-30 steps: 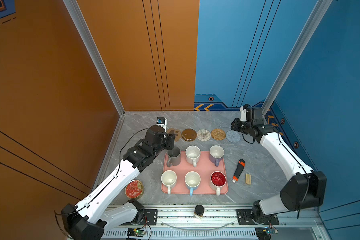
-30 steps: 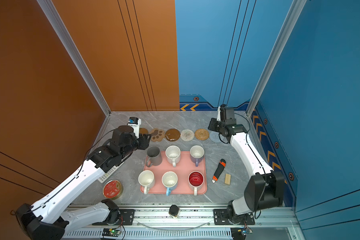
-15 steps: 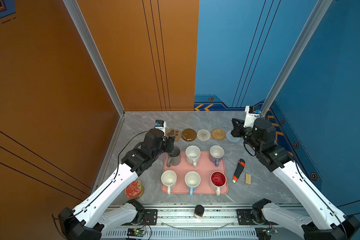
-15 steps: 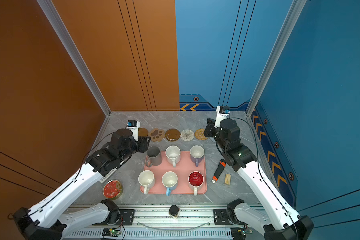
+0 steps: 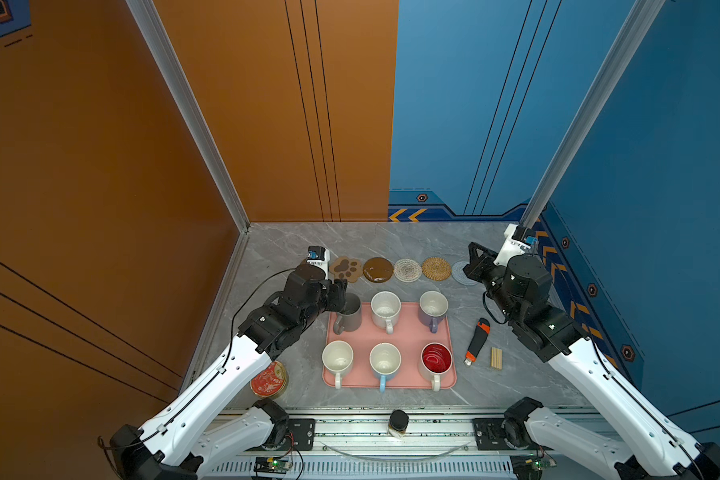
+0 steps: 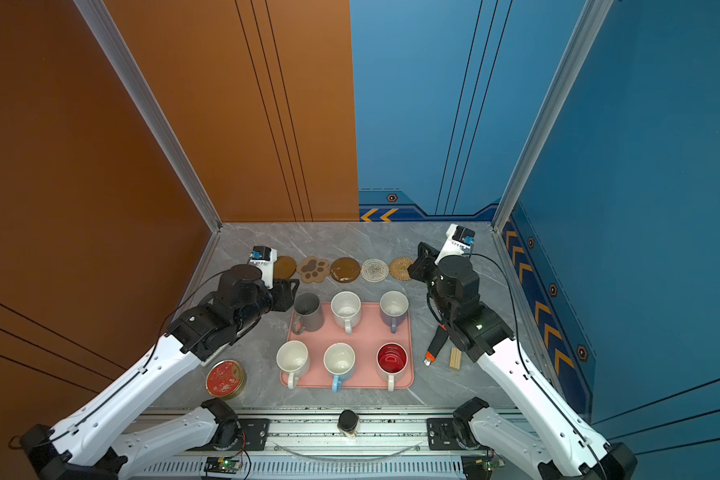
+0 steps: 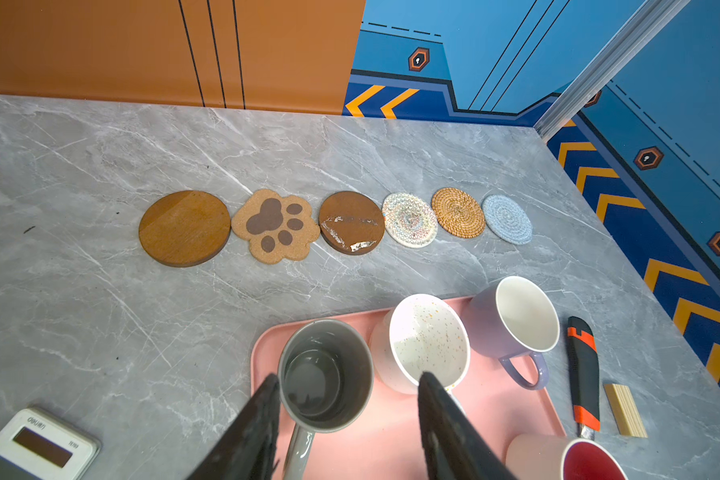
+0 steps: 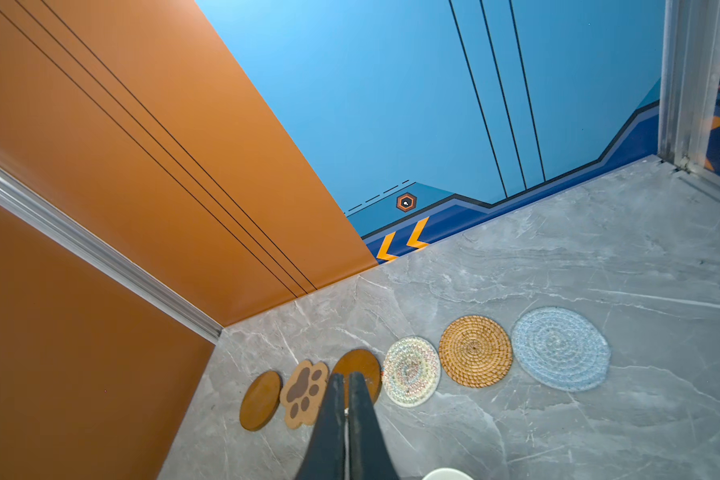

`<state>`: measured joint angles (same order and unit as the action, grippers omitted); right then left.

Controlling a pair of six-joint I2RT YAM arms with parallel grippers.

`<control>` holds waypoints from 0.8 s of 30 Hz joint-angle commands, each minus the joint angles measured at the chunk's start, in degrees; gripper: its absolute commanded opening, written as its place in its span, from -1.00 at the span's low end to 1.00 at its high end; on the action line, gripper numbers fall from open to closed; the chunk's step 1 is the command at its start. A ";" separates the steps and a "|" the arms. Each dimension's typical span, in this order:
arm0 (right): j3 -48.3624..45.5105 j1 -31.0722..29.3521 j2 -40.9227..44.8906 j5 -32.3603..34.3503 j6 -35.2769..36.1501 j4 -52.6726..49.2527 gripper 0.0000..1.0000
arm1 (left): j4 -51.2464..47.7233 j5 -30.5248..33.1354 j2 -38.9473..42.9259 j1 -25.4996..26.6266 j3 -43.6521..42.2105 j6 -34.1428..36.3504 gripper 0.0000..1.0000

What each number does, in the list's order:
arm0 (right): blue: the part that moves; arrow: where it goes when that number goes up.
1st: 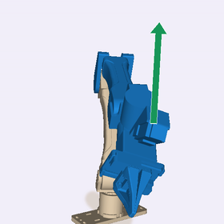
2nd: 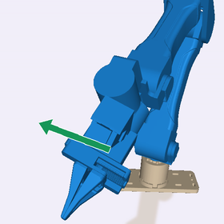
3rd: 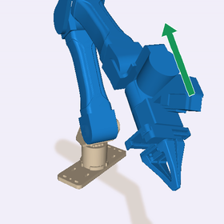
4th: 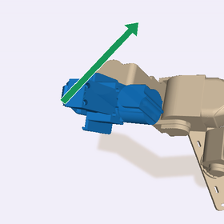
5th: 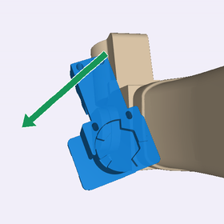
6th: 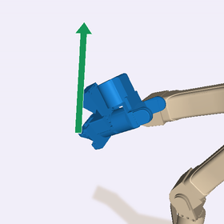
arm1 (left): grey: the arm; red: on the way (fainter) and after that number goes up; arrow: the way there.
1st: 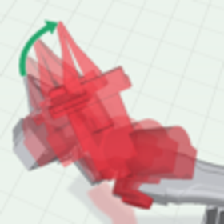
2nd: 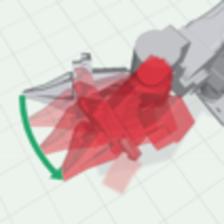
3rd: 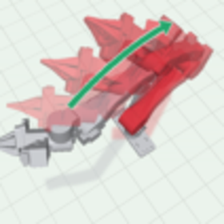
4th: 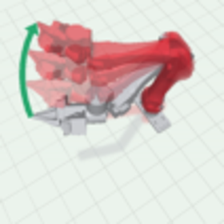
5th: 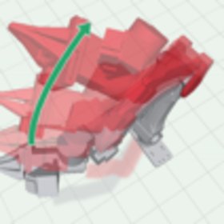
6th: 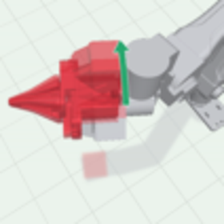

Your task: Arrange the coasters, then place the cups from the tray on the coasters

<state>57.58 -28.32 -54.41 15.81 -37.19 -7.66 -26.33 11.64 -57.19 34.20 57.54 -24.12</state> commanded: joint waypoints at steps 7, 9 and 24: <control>0.96 1.95 4.47 -2.83 -2.64 -6.04 -0.76 | -0.57 1.44 2.50 0.57 -1.83 -1.17 0.08; 2.68 1.95 4.35 -2.12 -1.99 -12.90 -0.47 | -0.70 1.50 2.86 0.53 -2.23 -1.13 0.08; 4.38 -1.39 0.93 -3.68 -0.83 -41.31 0.43 | -6.36 2.83 3.57 0.52 -3.19 1.68 0.25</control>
<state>60.71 -28.64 -52.25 12.16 -38.37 -40.93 -29.85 13.34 -54.41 34.20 55.13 -23.86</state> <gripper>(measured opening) 0.708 0.621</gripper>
